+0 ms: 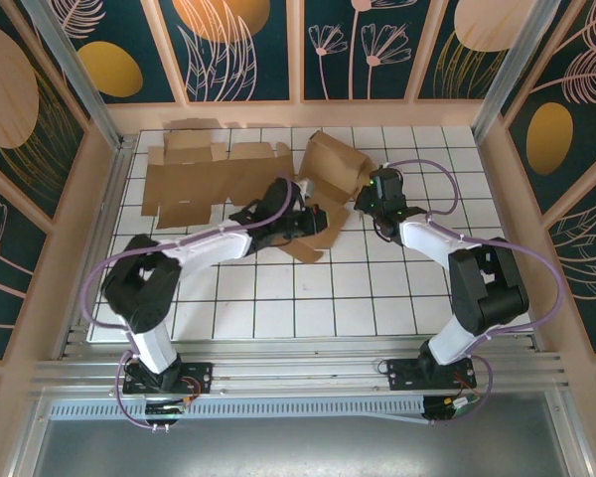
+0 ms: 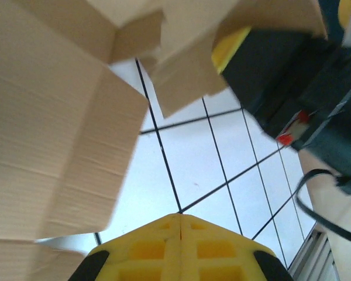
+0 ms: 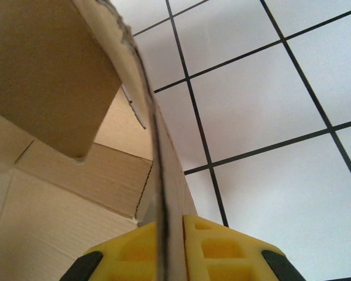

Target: Fold the paper box

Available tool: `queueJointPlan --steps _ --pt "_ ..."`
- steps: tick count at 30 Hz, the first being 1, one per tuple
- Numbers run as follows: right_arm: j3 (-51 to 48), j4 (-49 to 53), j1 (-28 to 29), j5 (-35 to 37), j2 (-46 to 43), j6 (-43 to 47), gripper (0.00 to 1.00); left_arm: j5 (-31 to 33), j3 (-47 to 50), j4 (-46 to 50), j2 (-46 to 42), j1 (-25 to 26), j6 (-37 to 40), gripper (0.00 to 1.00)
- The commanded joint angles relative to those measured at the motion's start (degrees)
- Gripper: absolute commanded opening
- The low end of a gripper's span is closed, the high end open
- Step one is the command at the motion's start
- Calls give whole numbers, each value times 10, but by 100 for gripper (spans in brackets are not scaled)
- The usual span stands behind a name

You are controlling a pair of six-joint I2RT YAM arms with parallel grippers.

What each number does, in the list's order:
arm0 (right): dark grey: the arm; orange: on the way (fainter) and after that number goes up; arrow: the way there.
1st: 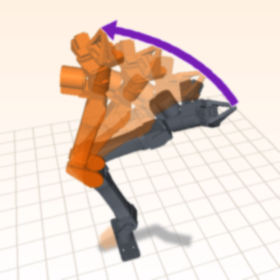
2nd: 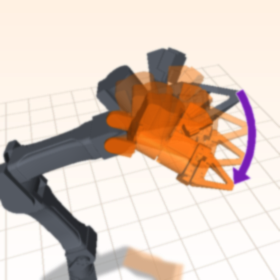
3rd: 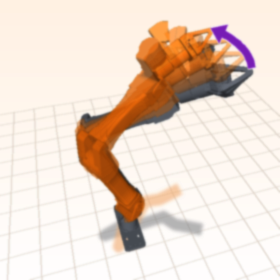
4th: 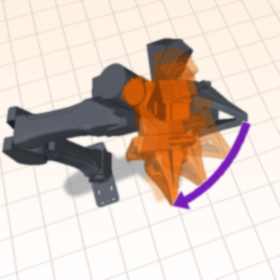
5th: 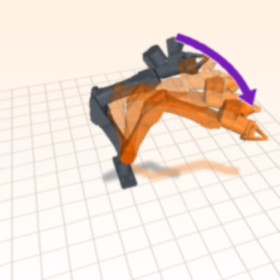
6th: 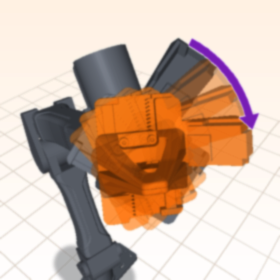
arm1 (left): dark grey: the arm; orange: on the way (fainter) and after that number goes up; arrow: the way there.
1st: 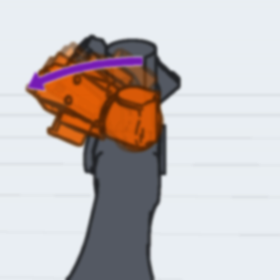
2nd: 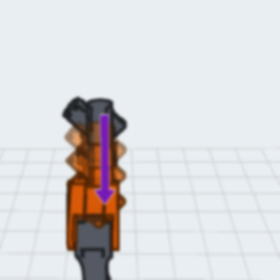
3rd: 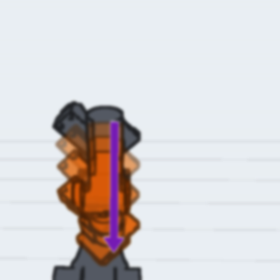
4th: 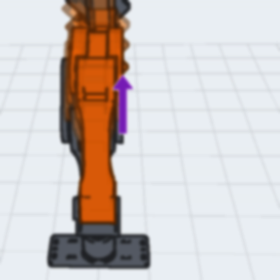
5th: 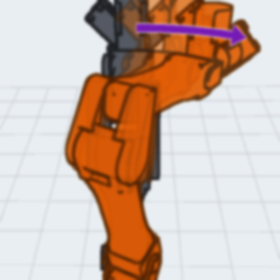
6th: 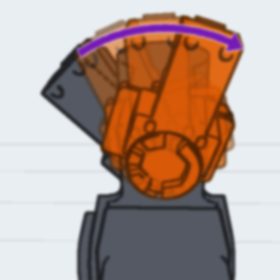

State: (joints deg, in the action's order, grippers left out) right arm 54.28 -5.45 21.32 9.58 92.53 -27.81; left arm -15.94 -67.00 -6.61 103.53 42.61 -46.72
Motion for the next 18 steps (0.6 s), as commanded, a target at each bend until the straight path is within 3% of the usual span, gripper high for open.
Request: queueJointPlan --steps 1,5,10,18 --pt "-1 -13 11 33 7 7 11 -20 -28 -53 65 10 -33 0" --pt "-5 -11 16 40 11 11 11 -12 -67 -46 119 12 -19 0" --pt "-7 -8 21 45 12 21 11 133 -104 56 131 12 61 0" --pt "-6 -5 22 49 21 36 10 156 -74 36 83 12 91 0"
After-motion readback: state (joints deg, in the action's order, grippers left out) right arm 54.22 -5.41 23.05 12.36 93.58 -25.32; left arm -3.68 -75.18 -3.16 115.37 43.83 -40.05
